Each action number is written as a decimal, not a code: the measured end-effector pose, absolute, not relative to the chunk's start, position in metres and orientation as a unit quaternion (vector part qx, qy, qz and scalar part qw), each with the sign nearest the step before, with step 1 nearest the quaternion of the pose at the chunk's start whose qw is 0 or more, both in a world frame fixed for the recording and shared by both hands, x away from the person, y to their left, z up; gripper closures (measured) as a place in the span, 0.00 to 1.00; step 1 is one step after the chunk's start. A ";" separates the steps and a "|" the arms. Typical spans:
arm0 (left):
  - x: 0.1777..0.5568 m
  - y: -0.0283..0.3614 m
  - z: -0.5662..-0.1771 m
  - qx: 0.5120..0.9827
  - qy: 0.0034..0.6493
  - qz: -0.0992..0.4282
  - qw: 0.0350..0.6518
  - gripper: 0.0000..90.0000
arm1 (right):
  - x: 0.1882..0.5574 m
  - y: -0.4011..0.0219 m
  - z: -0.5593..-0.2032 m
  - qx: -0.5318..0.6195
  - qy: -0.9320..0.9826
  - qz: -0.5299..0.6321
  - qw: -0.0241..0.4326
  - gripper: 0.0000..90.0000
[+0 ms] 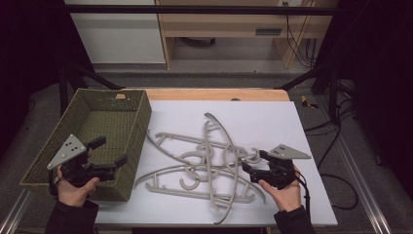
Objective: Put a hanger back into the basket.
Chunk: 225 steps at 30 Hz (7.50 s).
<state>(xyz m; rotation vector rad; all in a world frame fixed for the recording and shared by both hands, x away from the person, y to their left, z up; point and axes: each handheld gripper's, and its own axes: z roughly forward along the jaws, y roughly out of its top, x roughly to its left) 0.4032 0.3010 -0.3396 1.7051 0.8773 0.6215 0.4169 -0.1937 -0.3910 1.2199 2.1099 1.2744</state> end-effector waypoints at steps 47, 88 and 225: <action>0.408 0.291 -0.346 0.729 0.365 0.252 0.521 0.05 | 0.470 -0.160 -0.453 0.549 0.754 0.331 0.145 0.91; 0.400 0.286 -0.336 0.740 0.346 0.244 0.523 0.06 | 0.450 -0.173 -0.394 0.456 0.781 0.395 0.162 0.92; 0.480 0.304 -0.254 0.822 0.322 0.242 0.403 0.92 | 0.393 -0.239 -0.393 0.408 0.727 0.505 0.225 0.06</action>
